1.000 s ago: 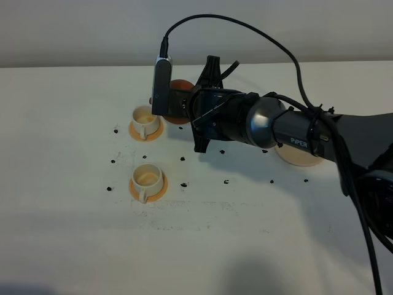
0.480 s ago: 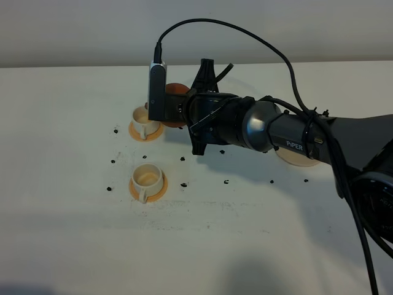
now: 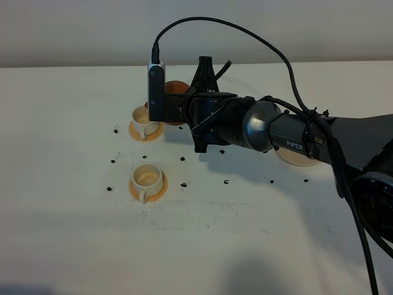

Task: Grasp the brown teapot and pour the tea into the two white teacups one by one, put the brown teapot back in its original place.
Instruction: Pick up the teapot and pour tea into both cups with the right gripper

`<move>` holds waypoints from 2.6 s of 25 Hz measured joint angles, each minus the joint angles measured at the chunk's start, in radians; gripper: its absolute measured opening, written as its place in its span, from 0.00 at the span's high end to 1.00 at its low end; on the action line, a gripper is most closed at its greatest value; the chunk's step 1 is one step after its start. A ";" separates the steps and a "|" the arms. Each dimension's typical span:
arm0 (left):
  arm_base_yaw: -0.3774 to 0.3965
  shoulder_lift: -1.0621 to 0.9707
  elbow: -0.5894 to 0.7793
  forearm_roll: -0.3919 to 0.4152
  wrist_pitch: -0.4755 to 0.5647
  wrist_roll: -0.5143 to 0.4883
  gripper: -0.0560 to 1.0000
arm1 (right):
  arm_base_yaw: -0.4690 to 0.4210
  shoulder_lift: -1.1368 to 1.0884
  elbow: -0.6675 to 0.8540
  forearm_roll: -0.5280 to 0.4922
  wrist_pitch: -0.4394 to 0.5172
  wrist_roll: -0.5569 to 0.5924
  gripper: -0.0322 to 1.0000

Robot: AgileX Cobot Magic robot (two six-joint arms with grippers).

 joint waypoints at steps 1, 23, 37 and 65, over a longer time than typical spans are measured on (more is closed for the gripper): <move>0.000 0.000 0.000 0.000 0.000 0.000 0.46 | 0.000 0.000 0.000 -0.008 0.001 0.000 0.88; 0.000 0.000 0.000 0.000 0.000 0.000 0.46 | 0.000 0.000 0.000 -0.113 0.015 -0.006 0.88; 0.000 0.000 0.000 0.000 0.000 0.001 0.46 | 0.010 0.000 0.000 -0.131 0.011 -0.054 0.88; 0.000 0.000 0.000 0.000 0.000 0.000 0.46 | 0.003 0.000 0.000 -0.142 0.032 -0.054 0.88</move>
